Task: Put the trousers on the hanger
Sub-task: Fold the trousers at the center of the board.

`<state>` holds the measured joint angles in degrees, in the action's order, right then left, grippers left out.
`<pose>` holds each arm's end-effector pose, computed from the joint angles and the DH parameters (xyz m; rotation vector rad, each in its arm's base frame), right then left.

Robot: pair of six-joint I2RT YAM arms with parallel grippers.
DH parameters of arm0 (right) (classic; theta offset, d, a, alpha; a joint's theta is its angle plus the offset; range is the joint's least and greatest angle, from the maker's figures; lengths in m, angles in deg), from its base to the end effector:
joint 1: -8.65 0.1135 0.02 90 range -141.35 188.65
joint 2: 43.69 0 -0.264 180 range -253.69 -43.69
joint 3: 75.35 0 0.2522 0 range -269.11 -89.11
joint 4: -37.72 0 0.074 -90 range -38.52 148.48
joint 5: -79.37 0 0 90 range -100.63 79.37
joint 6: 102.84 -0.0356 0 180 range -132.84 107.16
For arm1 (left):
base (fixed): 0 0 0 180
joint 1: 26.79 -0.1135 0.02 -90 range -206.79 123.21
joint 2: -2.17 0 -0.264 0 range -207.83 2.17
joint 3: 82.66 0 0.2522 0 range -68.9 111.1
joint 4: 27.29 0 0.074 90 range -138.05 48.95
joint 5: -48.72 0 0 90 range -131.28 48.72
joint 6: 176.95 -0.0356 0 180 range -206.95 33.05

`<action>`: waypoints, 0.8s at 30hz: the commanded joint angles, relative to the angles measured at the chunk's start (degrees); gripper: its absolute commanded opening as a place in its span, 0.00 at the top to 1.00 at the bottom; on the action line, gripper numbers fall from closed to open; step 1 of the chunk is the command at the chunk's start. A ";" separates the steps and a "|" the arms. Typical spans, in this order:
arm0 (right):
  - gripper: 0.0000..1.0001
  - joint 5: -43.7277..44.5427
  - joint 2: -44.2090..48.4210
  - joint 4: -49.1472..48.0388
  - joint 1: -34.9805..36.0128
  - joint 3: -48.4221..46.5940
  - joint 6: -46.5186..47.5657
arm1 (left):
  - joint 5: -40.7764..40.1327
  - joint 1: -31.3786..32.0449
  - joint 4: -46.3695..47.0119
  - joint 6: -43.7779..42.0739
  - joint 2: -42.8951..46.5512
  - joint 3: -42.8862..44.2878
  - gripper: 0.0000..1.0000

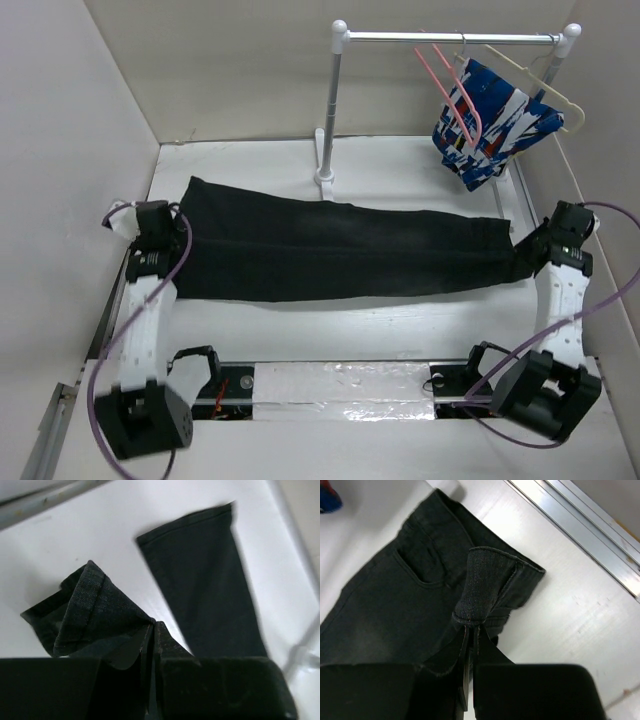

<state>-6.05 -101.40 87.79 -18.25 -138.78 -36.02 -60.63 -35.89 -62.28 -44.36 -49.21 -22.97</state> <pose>0.1844 -0.0967 0.2853 1.0282 2.1078 -0.1258 0.1965 0.0434 0.3079 -1.0597 1.7060 -0.0288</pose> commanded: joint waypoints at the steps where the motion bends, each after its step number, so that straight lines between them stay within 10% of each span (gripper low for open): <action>1: 1.00 3.50 -4.14 -8.27 2.71 -6.05 -0.72 | -4.45 -0.39 2.07 1.45 -9.08 4.15 1.00; 24: 1.00 5.53 -28.76 -19.60 8.79 -17.03 -4.77 | -11.58 2.51 5.06 -5.94 -47.22 39.39 1.00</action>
<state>-4.80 -128.18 75.79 -9.46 -152.09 -41.15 -66.38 -32.35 -59.51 -47.16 -93.47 10.49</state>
